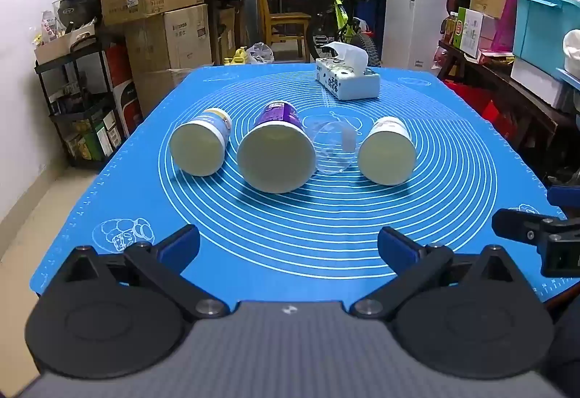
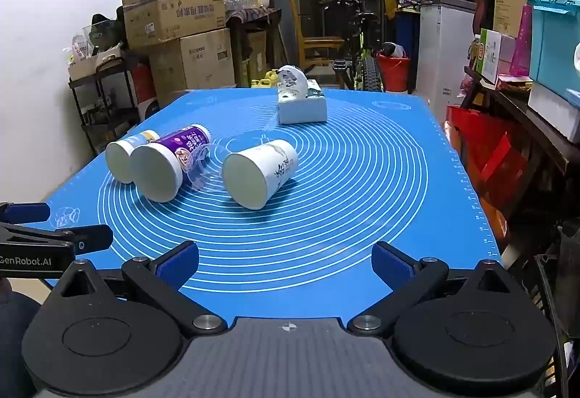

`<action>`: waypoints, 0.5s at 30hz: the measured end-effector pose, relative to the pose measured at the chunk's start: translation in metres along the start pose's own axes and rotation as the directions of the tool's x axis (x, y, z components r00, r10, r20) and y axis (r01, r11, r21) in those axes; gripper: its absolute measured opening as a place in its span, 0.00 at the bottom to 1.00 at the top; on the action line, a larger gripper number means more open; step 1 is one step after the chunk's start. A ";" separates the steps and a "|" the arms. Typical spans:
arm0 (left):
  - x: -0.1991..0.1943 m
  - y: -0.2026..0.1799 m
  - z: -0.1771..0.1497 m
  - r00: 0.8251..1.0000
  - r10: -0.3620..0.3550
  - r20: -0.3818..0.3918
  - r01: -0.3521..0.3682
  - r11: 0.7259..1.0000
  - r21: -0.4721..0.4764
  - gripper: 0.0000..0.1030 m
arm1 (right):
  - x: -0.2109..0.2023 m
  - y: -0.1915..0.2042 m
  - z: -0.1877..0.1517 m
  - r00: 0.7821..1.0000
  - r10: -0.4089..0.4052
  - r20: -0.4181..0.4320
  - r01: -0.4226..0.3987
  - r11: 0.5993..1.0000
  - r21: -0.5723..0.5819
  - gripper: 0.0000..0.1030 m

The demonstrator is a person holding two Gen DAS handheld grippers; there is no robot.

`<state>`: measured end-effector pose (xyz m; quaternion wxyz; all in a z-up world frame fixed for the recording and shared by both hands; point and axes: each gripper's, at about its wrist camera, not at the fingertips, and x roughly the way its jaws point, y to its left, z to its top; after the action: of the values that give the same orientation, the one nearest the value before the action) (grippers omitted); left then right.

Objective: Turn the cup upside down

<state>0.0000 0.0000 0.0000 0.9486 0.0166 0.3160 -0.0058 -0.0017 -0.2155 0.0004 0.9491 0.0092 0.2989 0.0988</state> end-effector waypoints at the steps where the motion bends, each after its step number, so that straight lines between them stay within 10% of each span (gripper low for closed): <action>1: 0.000 0.000 0.000 1.000 -0.001 0.000 0.001 1.000 0.000 1.00 | 0.000 0.000 0.000 1.000 0.000 -0.001 0.000 1.000 0.000 0.98; 15: 0.000 0.001 0.000 1.000 0.003 -0.004 -0.003 1.000 0.002 1.00 | 0.000 0.000 -0.001 1.000 -0.003 -0.009 0.003 1.000 -0.001 0.98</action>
<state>-0.0002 0.0006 0.0001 0.9480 0.0178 0.3178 -0.0046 -0.0021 -0.2152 -0.0002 0.9479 0.0076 0.3031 0.0975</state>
